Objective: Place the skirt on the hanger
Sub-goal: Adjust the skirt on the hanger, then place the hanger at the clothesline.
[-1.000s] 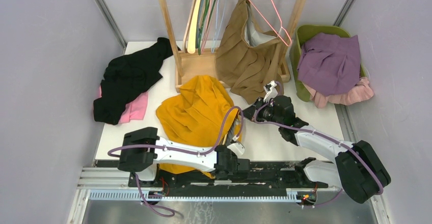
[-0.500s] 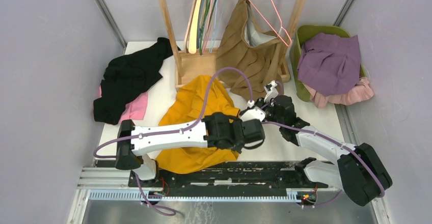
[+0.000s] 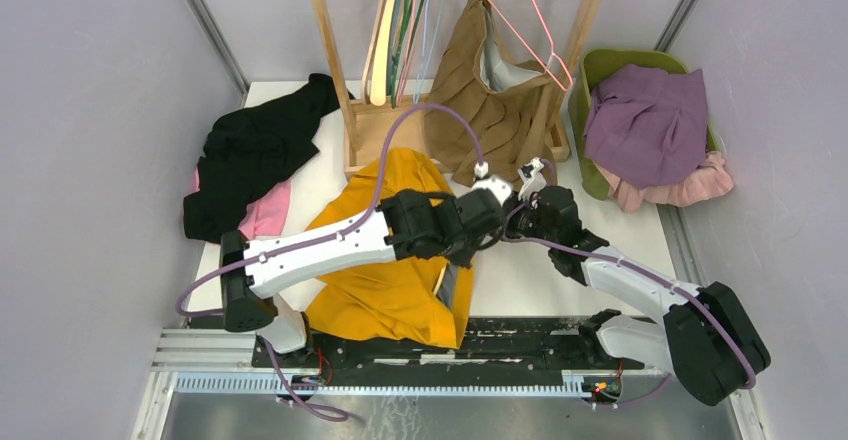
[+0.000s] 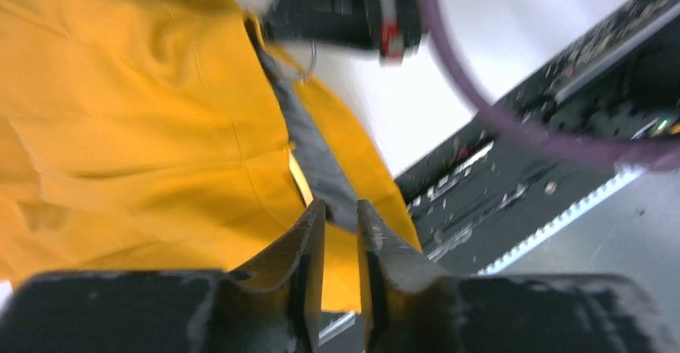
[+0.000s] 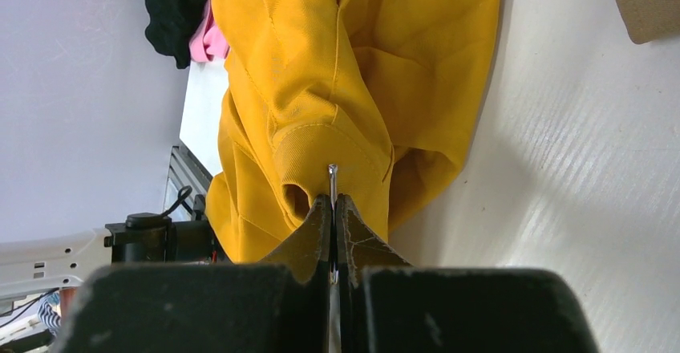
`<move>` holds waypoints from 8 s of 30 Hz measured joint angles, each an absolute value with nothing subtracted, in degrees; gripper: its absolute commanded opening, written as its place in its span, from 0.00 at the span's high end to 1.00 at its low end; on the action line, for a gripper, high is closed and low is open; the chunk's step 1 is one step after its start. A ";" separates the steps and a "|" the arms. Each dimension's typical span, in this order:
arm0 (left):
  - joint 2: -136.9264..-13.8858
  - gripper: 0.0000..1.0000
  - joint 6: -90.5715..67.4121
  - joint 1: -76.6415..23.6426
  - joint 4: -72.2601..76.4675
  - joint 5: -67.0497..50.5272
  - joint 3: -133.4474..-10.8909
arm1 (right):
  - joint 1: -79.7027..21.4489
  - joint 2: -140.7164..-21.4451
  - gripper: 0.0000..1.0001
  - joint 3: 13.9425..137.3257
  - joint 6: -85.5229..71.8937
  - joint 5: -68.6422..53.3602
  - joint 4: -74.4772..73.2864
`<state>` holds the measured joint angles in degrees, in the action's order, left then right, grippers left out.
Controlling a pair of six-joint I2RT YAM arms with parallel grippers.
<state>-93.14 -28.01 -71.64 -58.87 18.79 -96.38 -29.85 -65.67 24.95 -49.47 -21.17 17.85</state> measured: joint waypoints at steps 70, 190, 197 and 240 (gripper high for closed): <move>-90.80 0.97 -28.95 -68.58 -51.27 13.43 -82.76 | -26.98 -72.93 0.99 23.20 -63.20 -26.94 29.78; -73.89 0.48 -26.04 -52.47 -23.40 30.59 -43.44 | -55.81 -88.29 0.57 31.00 -61.47 2.63 24.82; -73.71 0.48 -26.04 -52.47 -22.81 30.59 -42.61 | -58.96 -92.27 0.56 30.98 -63.44 6.28 30.46; -59.05 0.47 -26.04 -52.64 -31.14 26.94 -54.15 | -54.15 -64.14 0.99 63.37 -34.30 5.52 -34.22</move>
